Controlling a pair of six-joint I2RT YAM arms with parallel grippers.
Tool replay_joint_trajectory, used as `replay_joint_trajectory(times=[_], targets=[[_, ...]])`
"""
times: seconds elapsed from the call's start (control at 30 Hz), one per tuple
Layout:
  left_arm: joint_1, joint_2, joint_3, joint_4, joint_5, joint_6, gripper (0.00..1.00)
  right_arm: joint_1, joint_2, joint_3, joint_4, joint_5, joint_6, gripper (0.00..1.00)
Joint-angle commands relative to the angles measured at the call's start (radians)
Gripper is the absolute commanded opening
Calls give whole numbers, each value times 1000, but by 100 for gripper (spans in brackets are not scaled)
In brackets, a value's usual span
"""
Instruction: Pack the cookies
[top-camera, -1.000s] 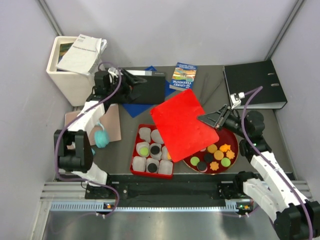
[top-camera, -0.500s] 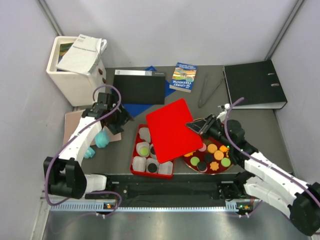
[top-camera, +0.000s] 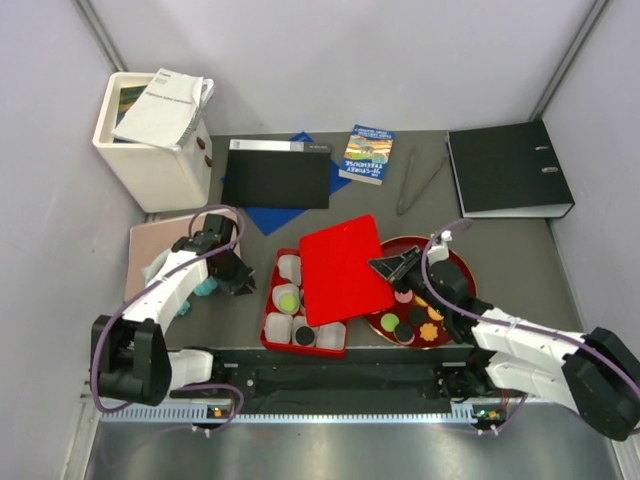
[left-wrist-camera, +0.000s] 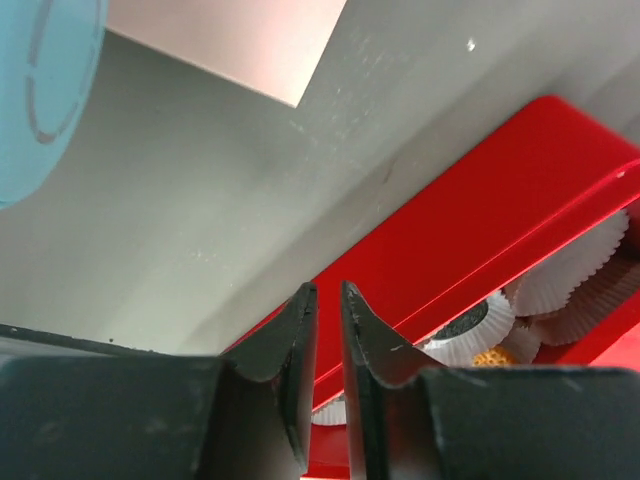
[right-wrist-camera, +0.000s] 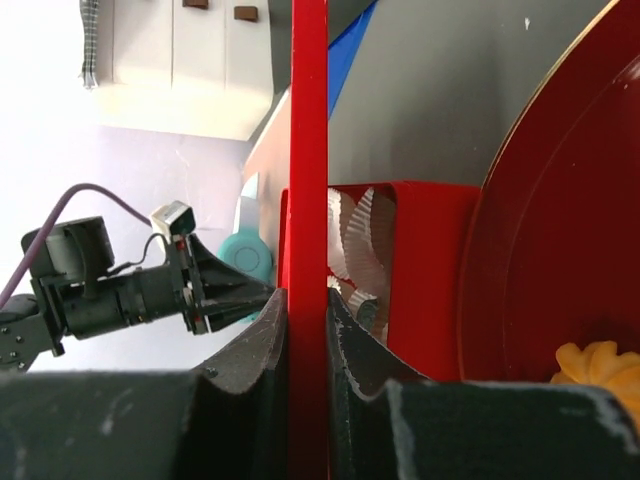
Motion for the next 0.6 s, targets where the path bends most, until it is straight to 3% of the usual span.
replay_joint_trajectory(times=[0.0, 0.33, 0.5, 0.57], targets=[[-9, -7, -9, 33, 28, -8, 19, 58, 59, -9, 193, 66, 25, 0], [-8, -3, -27, 52, 65, 0, 18, 162, 177, -9, 212, 82, 23, 0], [-8, -1, -33, 68, 76, -7, 19, 193, 198, 33, 140, 63, 6, 0], [-8, 3, -38, 73, 79, -7, 19, 194, 208, 50, 114, 48, -6, 7]])
